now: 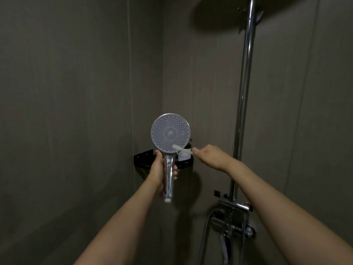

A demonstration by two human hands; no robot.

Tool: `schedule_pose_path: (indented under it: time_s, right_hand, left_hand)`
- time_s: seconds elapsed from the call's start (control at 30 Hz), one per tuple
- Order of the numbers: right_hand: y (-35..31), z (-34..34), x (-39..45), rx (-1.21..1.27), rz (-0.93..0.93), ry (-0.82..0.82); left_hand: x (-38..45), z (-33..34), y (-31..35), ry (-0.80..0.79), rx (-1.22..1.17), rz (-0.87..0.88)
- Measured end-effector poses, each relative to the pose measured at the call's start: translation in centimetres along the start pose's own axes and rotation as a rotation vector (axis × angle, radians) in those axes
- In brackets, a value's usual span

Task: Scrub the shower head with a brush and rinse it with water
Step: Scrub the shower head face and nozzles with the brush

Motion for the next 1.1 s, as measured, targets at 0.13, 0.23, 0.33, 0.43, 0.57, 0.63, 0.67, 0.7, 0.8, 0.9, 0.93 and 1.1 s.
schedule_pose_path:
  time_s: [0.13, 0.23, 0.33, 0.43, 0.57, 0.63, 0.67, 0.7, 0.8, 0.9, 0.93, 1.1]
  right_hand:
    - [1.2, 1.1, -0.1, -0.204, 0.032, -0.068]
    - [0.2, 1.3, 0.0, -0.249, -0.050, -0.011]
    - [-0.7, 1.1, -0.2, -0.386, -0.139, 0.090]
    - [0.5, 1.4, 0.2, -0.408, -0.125, 0.101]
    - [3.6, 4.7, -0.4, -0.350, 0.047, -0.235]
    - [4.5, 5.8, -1.0, -0.386, 0.097, -0.369]
    - [4.3, 5.6, -1.0, -0.379, 0.083, -0.361]
    - [3.8, 5.0, -0.7, -0.348, 0.046, -0.301]
    - [1.0, 1.5, -0.1, -0.313, -0.122, 0.042]
    - [-0.4, 1.2, 0.2, -0.482, -0.201, 0.070]
    - [0.4, 2.2, 0.3, -0.468, -0.146, -0.038]
    - [4.5, 5.2, -0.6, -0.480, 0.096, -0.378]
  left_hand:
    - [-0.2, 0.5, 0.9, -0.004, 0.017, 0.030]
    - [-0.1, 0.8, 0.8, 0.004, 0.028, 0.019]
    - [-0.2, 1.3, 0.7, -0.013, 0.006, 0.010]
    - [-0.1, 1.5, 1.1, -0.005, 0.038, 0.027]
    - [0.1, 1.3, 1.4, -0.010, 0.076, 0.046]
    - [0.1, 1.3, 1.6, -0.021, 0.083, 0.070]
    - [0.1, 1.4, 1.8, -0.022, 0.082, 0.085]
    - [0.2, 1.5, 2.0, -0.020, 0.080, 0.103]
    - [0.3, 1.7, 2.5, 0.006, 0.084, 0.132]
    - [0.5, 2.1, 2.5, -0.012, 0.079, 0.122]
    - [0.5, 2.0, 2.5, -0.011, 0.074, 0.125]
    - [1.2, 1.3, 1.9, 0.022, 0.053, 0.107]
Point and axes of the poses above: each hand's wrist, its own x-axis towards the middle knuckle, its own z-axis out of the palm, y = z × x, the point moved 9 cm from there along x, towards the middle knuckle, and after that the axes turned 12 degrees about x, right-handed, at the moved point
